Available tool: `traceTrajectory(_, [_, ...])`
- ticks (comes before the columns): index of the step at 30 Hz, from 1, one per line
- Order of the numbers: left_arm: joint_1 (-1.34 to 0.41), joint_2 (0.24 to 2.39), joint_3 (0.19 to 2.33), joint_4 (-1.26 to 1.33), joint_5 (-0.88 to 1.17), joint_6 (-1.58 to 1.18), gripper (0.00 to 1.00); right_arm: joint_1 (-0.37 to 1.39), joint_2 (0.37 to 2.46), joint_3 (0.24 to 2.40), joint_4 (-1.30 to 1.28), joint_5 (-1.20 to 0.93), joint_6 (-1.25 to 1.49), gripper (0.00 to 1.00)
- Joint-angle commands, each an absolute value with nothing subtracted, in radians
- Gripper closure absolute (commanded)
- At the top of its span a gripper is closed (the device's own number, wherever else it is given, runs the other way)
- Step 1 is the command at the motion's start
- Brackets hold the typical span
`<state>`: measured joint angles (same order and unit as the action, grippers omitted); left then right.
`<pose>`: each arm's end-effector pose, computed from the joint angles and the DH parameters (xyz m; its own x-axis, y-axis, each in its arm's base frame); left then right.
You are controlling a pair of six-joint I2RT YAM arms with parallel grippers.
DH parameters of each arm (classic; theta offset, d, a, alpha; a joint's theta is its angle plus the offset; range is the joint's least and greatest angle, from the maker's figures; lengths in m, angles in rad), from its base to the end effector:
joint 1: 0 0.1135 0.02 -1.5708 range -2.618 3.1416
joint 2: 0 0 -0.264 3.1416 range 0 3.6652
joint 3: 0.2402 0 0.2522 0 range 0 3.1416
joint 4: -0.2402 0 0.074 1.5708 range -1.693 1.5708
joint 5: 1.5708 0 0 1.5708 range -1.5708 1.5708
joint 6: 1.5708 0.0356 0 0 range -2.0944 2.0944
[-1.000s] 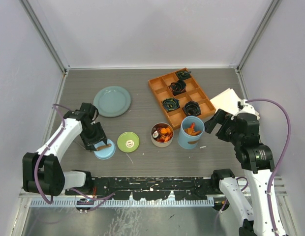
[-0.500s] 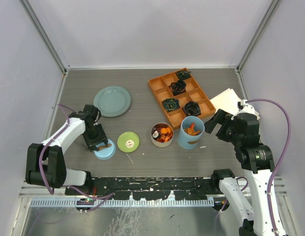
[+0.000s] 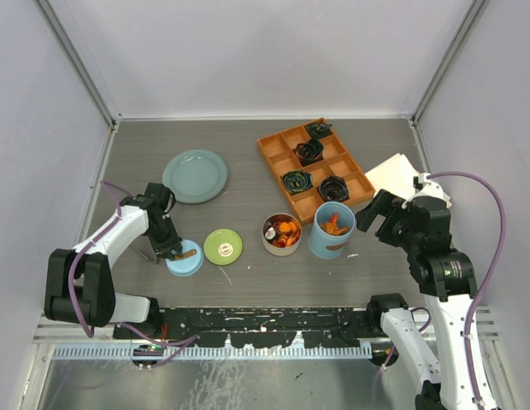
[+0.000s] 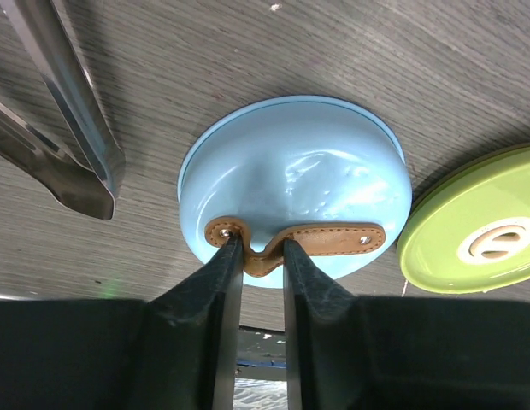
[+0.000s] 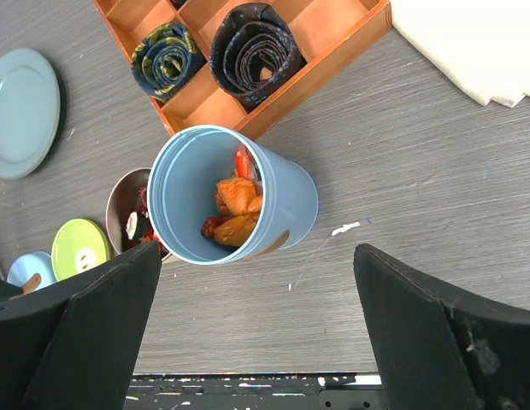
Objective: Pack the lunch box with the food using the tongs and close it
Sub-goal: Pick up the box lid from the center of the board, then close the box lid on the packing box.
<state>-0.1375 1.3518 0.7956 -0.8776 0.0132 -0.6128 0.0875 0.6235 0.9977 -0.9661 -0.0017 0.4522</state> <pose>0.2152 -0.0303 0.1842 -0.8826 -0.4585 -0.1042 -0.4508 0.8882 -0.0893 0.1023 0.0090 0.3519 -0.5387 0.3914 -0.7461 0.1630 0.9172 0.3635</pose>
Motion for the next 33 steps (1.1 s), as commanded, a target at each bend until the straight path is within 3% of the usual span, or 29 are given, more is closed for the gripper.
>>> traceTrajectory(1, [-0.141,1.333,0.793,-0.842,0.008,-0.602,0.84,0.084,0.62,1.009,-0.938,0.014,0.462,0.0])
traceTrajectory(6, [-0.14,1.298,0.831,-0.865,0.031,-0.584,1.0,0.084,0.631,1.013,-0.945,0.057,0.465,0.0])
traceTrajectory(25, [-0.154,1.213,1.303,-1.113,0.219,-0.534,1.0,0.084,0.838,0.967,-0.799,-0.082,0.499,0.0])
traceTrajectory(33, [-0.349,1.31,1.477,-1.131,0.258,-0.59,1.0,0.084,0.896,0.898,-0.653,-0.211,0.504,0.0])
